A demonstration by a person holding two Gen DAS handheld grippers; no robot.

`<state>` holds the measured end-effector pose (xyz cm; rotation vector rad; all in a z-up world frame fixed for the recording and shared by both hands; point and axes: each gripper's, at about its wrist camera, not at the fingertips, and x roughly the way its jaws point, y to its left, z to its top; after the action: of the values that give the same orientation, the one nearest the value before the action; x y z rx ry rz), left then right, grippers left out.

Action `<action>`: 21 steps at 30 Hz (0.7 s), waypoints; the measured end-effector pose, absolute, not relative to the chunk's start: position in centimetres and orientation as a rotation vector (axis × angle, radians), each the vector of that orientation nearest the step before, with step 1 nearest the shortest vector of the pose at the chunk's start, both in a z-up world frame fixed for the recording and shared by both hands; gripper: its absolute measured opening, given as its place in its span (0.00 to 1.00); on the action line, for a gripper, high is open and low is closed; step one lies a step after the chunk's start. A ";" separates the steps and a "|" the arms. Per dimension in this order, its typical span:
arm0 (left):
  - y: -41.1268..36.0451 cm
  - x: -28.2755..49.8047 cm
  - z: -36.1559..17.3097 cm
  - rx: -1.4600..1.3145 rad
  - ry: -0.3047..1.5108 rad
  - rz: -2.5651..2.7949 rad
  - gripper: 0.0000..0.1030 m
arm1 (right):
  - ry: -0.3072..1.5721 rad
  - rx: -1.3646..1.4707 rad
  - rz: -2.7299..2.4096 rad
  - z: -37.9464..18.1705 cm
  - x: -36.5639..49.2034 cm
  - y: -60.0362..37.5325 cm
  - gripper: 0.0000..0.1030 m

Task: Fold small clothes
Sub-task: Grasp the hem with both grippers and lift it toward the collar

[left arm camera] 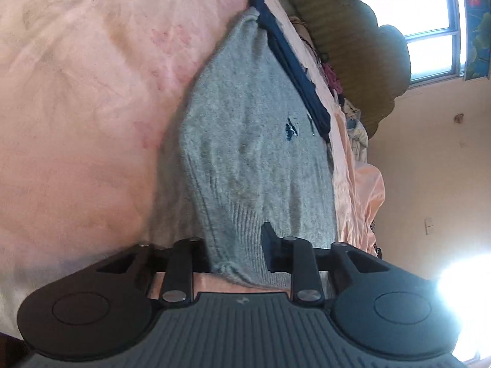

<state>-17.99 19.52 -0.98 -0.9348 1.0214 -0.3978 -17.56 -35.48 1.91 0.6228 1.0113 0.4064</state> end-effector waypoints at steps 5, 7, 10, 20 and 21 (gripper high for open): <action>19.2 -17.7 0.9 -0.811 0.992 -0.349 0.05 | 1.023 0.627 0.407 1.5 -17.3 -36.0 0.11; 19.0 -17.1 2.6 -0.765 0.967 -0.373 0.05 | 1.010 0.645 0.424 1.9 -17.3 -36.3 0.11; 18.9 -14.9 5.3 -0.733 0.915 -0.407 0.05 | 0.972 0.705 0.440 2.8 -16.4 -37.3 0.11; 16.7 4.6 10.8 -0.708 0.714 -0.474 0.05 | 0.722 0.899 0.508 7.2 -1.3 -41.1 0.11; 16.4 7.0 10.9 -0.701 0.705 -0.471 0.05 | 0.706 0.924 0.502 7.2 0.9 -41.3 0.11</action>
<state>6.99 16.42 10.92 -0.7012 0.7046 -0.4708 0.85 -41.32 7.21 0.9240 0.7058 0.5025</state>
